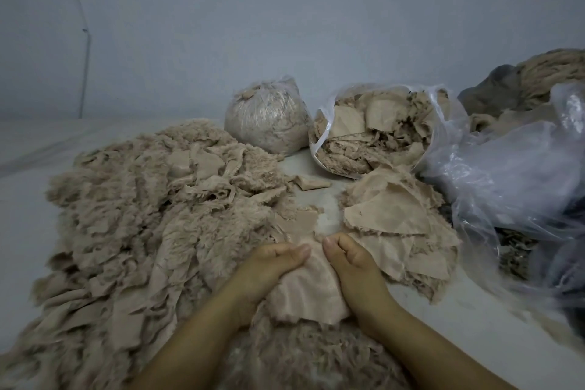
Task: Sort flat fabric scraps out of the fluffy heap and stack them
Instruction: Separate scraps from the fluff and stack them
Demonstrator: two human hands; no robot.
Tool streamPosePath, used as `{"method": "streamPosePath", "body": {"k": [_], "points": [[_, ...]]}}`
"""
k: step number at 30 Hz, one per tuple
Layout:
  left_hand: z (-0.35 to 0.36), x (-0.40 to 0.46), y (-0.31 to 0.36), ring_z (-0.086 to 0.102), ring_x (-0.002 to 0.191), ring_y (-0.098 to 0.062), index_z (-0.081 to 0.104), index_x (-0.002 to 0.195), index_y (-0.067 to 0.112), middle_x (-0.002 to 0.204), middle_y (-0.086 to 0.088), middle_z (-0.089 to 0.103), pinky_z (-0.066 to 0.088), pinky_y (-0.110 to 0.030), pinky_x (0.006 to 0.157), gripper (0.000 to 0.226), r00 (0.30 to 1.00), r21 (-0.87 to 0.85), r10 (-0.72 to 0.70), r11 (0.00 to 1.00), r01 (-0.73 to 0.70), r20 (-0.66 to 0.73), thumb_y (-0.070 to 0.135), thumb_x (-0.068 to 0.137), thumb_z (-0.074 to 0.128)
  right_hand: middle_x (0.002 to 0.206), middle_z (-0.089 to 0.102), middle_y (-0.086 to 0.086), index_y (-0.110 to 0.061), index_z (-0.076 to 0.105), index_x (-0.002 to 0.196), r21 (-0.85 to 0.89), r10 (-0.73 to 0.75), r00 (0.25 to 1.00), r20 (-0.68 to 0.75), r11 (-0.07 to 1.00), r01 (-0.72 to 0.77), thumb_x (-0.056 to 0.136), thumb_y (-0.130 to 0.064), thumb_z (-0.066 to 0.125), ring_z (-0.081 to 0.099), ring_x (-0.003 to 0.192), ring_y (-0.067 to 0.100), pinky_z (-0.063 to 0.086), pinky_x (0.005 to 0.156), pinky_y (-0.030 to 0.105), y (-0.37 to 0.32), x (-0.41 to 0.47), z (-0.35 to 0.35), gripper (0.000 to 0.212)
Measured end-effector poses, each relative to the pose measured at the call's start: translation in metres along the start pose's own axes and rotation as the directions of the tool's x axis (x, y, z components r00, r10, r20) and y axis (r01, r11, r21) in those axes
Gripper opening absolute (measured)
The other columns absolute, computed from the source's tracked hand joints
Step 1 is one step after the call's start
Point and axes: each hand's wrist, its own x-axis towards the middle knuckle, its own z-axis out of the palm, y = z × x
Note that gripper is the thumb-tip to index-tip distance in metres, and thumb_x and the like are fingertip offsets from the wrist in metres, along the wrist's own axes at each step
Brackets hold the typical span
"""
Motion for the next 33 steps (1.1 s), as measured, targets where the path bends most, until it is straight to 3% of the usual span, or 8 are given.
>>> {"method": "streamPosePath", "body": {"k": [4, 9, 13, 15, 20, 25, 30, 33], "points": [[0.011, 0.003, -0.004, 0.069, 0.071, -0.017, 0.073, 0.080, 0.014, 0.081, -0.011, 0.072, 0.052, -0.024, 0.058, 0.023, 0.985, -0.024, 0.063, 0.997, -0.068, -0.160, 0.021, 0.092, 0.055, 0.057, 0.050, -0.007, -0.013, 0.055, 0.074, -0.139, -0.030, 0.999, 0.036, 0.990, 0.035, 0.094, -0.033, 0.055, 0.043, 0.051, 0.003, 0.037, 0.051, 0.019, -0.001, 0.000, 0.002, 0.028], [0.002, 0.005, 0.006, 0.064, 0.055, -0.015, 0.067, 0.085, 0.008, 0.068, -0.008, 0.070, 0.049, -0.023, 0.051, 0.017, 0.964, -0.139, 0.038, 0.987, -0.077, -0.262, 0.014, 0.092, 0.053, 0.061, 0.051, -0.009, -0.018, 0.057, 0.070, -0.338, -0.044, 0.984, -0.171, 0.941, -0.016, 0.097, -0.028, 0.049, 0.045, 0.058, 0.001, 0.034, 0.054, 0.011, 0.003, 0.012, -0.016, 0.030], [0.000, -0.001, 0.007, 0.065, 0.074, -0.027, 0.070, 0.091, 0.004, 0.088, -0.022, 0.070, 0.050, -0.032, 0.072, 0.018, 0.990, -0.048, 0.019, 0.999, -0.026, -0.139, 0.017, 0.082, 0.063, 0.077, 0.060, -0.009, -0.019, 0.062, 0.091, -0.131, -0.005, 1.000, 0.026, 0.991, 0.009, 0.080, -0.052, 0.060, 0.054, 0.064, -0.005, 0.042, 0.059, 0.007, 0.003, 0.006, -0.013, 0.035], [0.007, -0.004, 0.004, 0.063, 0.075, -0.026, 0.071, 0.087, 0.005, 0.087, -0.021, 0.070, 0.048, -0.031, 0.070, 0.018, 0.997, 0.096, 0.020, 0.995, -0.012, -0.080, 0.019, 0.089, 0.059, 0.072, 0.061, -0.012, -0.021, 0.062, 0.085, -0.106, -0.033, 0.995, 0.091, 0.993, 0.043, 0.082, -0.042, 0.067, 0.054, 0.062, -0.004, 0.043, 0.057, 0.010, 0.003, 0.004, -0.005, 0.022], [0.003, -0.004, 0.011, 0.063, 0.053, -0.011, 0.068, 0.085, 0.007, 0.067, -0.005, 0.070, 0.046, -0.017, 0.046, 0.017, 0.986, 0.031, 0.069, 0.997, -0.065, -0.155, 0.015, 0.092, 0.054, 0.047, 0.050, -0.005, -0.011, 0.053, 0.071, 0.154, 0.048, 0.977, -0.209, 0.988, -0.015, 0.100, -0.023, 0.046, 0.046, 0.043, 0.011, 0.040, 0.044, 0.023, 0.000, 0.015, -0.016, 0.032], [0.008, -0.003, 0.007, 0.066, 0.067, -0.017, 0.068, 0.092, 0.003, 0.079, -0.013, 0.071, 0.053, -0.024, 0.060, 0.021, 0.982, 0.018, 0.142, 0.990, -0.140, -0.124, 0.020, 0.086, 0.057, 0.074, 0.064, 0.005, -0.002, 0.061, 0.090, 0.200, 0.115, 0.986, 0.117, 0.970, -0.137, 0.085, -0.046, 0.058, 0.061, 0.068, 0.020, 0.050, 0.063, 0.030, -0.002, 0.002, -0.002, 0.043], [0.013, -0.001, 0.001, 0.048, 0.053, -0.010, 0.060, 0.073, 0.010, 0.063, -0.003, 0.056, 0.036, -0.022, 0.048, 0.030, 0.959, 0.274, 0.246, 0.940, -0.202, -0.137, 0.031, 0.092, 0.051, 0.061, 0.048, 0.004, 0.003, 0.049, 0.072, 0.204, 0.033, 0.986, -0.162, 0.979, 0.001, 0.095, -0.019, 0.055, 0.043, 0.058, 0.016, 0.038, 0.054, 0.021, -0.008, 0.007, -0.003, 0.032], [0.012, 0.000, 0.003, 0.049, 0.048, -0.009, 0.061, 0.065, 0.013, 0.057, -0.002, 0.058, 0.037, -0.018, 0.045, 0.034, 0.948, 0.231, 0.267, 0.947, -0.224, -0.173, 0.032, 0.092, 0.052, 0.063, 0.043, 0.009, 0.010, 0.046, 0.075, 0.173, 0.003, 0.977, -0.213, 0.984, 0.035, 0.095, -0.021, 0.056, 0.038, 0.057, 0.017, 0.031, 0.046, 0.022, -0.009, 0.011, -0.012, 0.039]]}}
